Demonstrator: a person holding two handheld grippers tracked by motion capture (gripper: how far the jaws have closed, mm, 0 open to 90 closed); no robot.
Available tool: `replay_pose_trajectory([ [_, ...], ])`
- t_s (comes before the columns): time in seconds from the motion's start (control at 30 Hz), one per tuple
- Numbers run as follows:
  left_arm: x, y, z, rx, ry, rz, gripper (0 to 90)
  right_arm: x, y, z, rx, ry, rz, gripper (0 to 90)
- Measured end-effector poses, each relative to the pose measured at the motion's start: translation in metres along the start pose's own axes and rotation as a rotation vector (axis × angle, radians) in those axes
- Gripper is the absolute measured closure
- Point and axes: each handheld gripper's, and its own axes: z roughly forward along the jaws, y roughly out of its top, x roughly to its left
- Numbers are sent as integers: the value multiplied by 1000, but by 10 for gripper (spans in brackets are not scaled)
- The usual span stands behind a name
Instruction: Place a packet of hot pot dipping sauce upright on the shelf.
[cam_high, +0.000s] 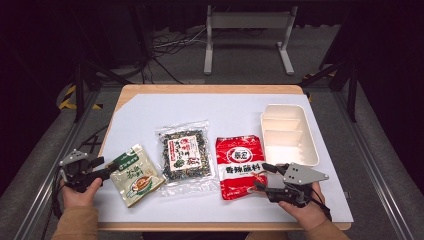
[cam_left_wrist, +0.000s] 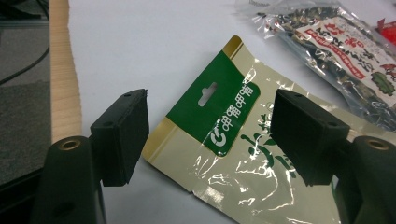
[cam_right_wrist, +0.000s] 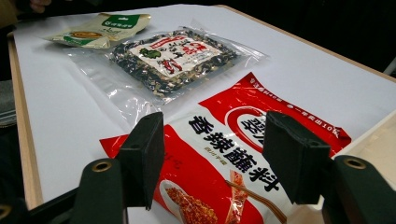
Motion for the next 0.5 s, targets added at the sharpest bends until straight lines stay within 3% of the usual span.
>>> replay_pose_trajectory([
  [0.23,7,1,15,74,2,-14,241,0,-1,0,5,6,3,392],
  [0.37,9,1,15,91,-8,-47,240,0,-1,1,10,10,0,396],
  [0.5,10,0,16,99,-21,-49,248,1,-1,1,11,14,-1,396],
])
